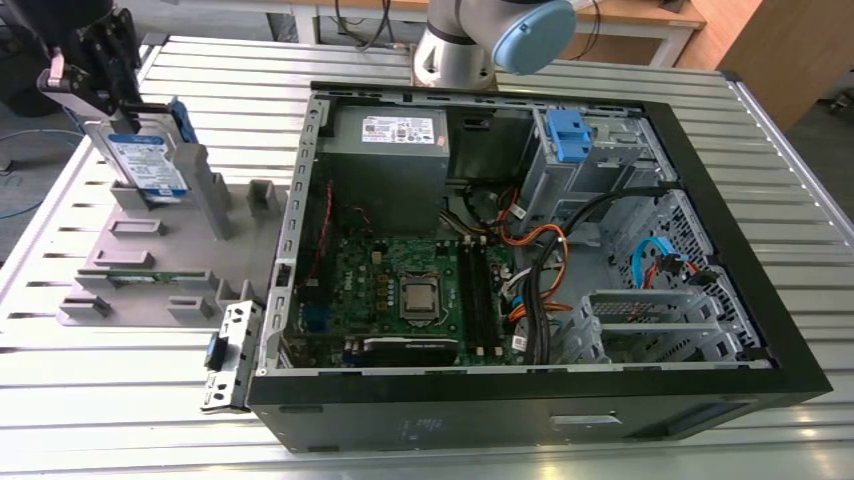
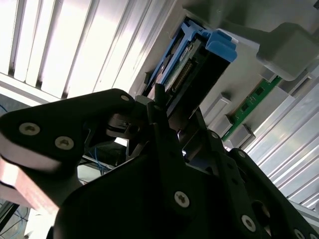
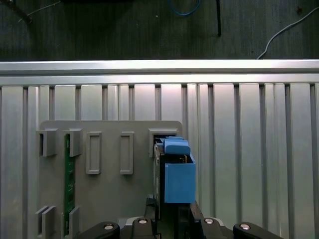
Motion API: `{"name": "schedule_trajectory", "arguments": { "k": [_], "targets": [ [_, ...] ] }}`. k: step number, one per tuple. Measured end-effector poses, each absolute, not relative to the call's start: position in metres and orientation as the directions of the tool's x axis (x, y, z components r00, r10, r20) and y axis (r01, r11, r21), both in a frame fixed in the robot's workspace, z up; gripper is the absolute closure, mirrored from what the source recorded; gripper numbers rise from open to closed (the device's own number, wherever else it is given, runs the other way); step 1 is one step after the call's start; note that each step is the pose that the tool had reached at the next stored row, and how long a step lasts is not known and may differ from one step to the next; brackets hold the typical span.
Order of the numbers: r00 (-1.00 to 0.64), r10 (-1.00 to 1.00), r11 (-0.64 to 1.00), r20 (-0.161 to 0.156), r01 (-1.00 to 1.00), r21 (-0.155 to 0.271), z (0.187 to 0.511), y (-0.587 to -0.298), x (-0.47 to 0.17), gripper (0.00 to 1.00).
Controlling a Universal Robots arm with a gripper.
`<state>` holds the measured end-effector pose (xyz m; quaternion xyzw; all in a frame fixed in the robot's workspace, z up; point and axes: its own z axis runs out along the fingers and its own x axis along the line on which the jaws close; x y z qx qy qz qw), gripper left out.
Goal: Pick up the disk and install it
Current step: 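Pick up the disk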
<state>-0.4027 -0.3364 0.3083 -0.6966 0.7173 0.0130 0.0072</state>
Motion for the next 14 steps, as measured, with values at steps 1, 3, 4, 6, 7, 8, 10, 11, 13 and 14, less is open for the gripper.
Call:
{"name": "schedule_trajectory", "arguments": {
  "k": [1, 3, 4, 6, 7, 8, 10, 11, 13, 14],
  "targets": [
    [-0.029, -0.999, 0.029, -0.028, -1.000, 0.009, 0.3093, -0.3364, -0.4027, 0.65],
    [-0.029, -0.999, 0.029, -0.028, -1.000, 0.009, 0.3117, -0.3364, -0.4027, 0.65],
    [-0.029, -0.999, 0.029, -0.028, -1.000, 0.009, 0.3130, -0.3364, -0.4027, 0.65],
    [-0.029, -0.999, 0.029, -0.028, -1.000, 0.008, 0.3136, -0.3364, -0.4027, 0.65],
    [-0.029, -0.999, 0.029, -0.028, -1.000, 0.008, 0.3137, -0.3364, -0.4027, 0.65],
    [-0.029, -0.999, 0.029, -0.028, -1.000, 0.009, 0.3138, -0.3364, -0.4027, 0.65],
    [-0.029, -0.999, 0.029, -0.028, -1.000, 0.009, 0.3138, -0.3364, -0.4027, 0.65],
    [-0.029, -0.999, 0.029, -0.028, -1.000, 0.009, 0.3138, -0.3364, -0.4027, 0.65],
    [-0.029, -0.999, 0.029, -0.028, -1.000, 0.009, 0.3138, -0.3364, -0.4027, 0.65],
    [-0.029, -0.999, 0.029, -0.028, -1.000, 0.009, 0.3138, -0.3364, -0.4027, 0.65]
  ]
}}
